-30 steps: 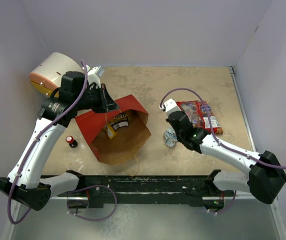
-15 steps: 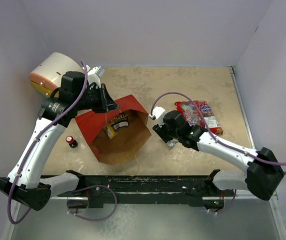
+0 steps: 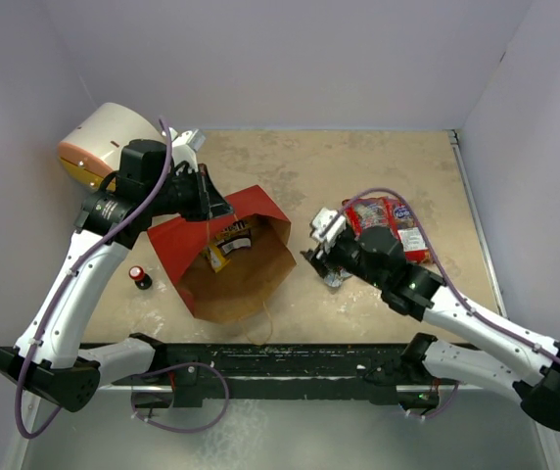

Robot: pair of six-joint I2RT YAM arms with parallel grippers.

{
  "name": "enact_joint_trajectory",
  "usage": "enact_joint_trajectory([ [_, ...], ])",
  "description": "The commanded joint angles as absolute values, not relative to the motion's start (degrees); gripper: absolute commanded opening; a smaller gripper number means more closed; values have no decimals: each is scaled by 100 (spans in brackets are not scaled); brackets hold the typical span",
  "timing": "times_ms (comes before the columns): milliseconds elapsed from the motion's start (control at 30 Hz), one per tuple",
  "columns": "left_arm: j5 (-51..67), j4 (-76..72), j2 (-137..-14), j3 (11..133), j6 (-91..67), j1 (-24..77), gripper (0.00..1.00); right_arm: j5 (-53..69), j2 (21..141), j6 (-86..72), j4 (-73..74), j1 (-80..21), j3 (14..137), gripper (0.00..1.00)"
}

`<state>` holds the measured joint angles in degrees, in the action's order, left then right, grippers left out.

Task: Take the snacks out of the paper bag
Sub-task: Place the snack at the center of the board, then take out the snack from the paper bag.

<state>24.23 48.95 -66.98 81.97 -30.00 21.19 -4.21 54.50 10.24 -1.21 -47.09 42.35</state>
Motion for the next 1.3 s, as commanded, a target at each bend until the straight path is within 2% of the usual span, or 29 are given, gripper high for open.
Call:
enact_joint_trajectory([
  [0,2453,4741,-6711,8410,-3018,2123,0,1040,4962,2406,-1375,-5396,3828,69],
  [167,2482,4772,-6761,8499,-3004,2123,0,1830,5921,2784,-1963,-5779,4146,65],
  [367,2529,4863,-6741,8501,-3031,2119,0,1697,7726,2959,-3562,-6166,4452,66],
  [433,2511,4952,-6757,8538,-3013,2119,0,1304,8311,2759,-4230,-6237,4521,65],
  [567,2493,4899,-6796,8744,-3046,2125,0,-570,9549,2109,-6202,-6633,4532,68],
  [667,2638,4792,-6856,8668,-3152,2118,0,-1206,10190,1753,-6342,-6776,4939,68],
  [900,2806,4872,-6970,8685,-3166,2119,0,-1628,11234,934,-7012,-6788,5348,73],
  [1267,2865,4870,-7108,8797,-3085,2125,0,-2098,12152,586,-6589,-6785,5959,75],
])
